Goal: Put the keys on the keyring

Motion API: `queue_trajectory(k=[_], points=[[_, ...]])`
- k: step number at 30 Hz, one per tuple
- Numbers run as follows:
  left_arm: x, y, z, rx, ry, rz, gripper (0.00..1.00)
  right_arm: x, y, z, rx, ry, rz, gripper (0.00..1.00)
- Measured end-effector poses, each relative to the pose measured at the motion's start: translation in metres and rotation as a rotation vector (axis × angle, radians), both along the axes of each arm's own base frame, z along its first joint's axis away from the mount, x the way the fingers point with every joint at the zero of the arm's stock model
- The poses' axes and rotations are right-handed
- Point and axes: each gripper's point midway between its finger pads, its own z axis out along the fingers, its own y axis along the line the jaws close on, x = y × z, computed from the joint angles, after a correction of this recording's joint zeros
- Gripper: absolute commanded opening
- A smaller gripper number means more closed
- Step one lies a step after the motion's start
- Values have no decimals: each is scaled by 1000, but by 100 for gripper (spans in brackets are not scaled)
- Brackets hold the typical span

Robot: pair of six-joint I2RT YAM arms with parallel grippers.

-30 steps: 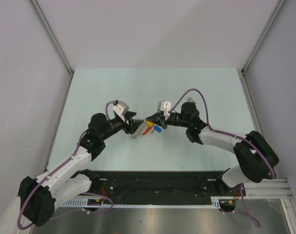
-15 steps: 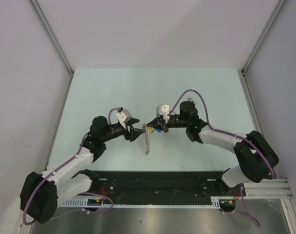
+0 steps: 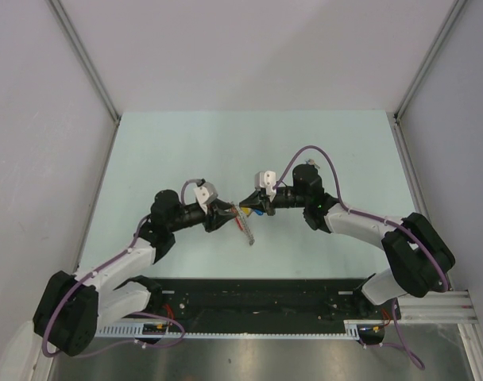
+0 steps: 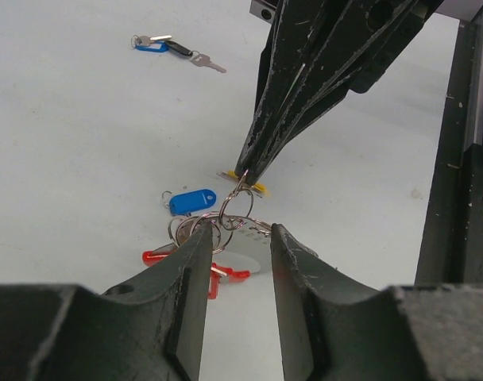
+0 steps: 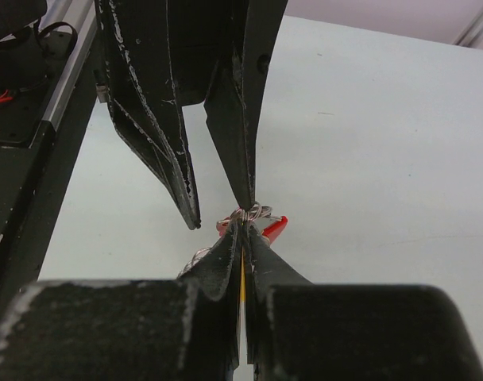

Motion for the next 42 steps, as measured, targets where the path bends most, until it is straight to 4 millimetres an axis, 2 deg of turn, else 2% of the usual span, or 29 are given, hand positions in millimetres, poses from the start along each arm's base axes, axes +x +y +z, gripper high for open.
queue_trajectory(k=[7,16,25,35,39,42], points=[[0,-3,-2,5,13,-18,41,-1,0,-2,-11,14,5,0],[1,-4,4,32,-73,-58,40,-4,1,-1,-14,15,21,0],[-2,-13,17,45,-125,-171,31,-6,2,-1,-17,20,33,0],[-1,-12,4,77,-68,-187,41,-7,2,0,-21,12,38,0],[3,-9,4,77,-66,-173,40,-7,2,-2,-26,17,39,0],[2,-8,4,74,-63,-178,36,-7,2,-2,-28,20,39,0]])
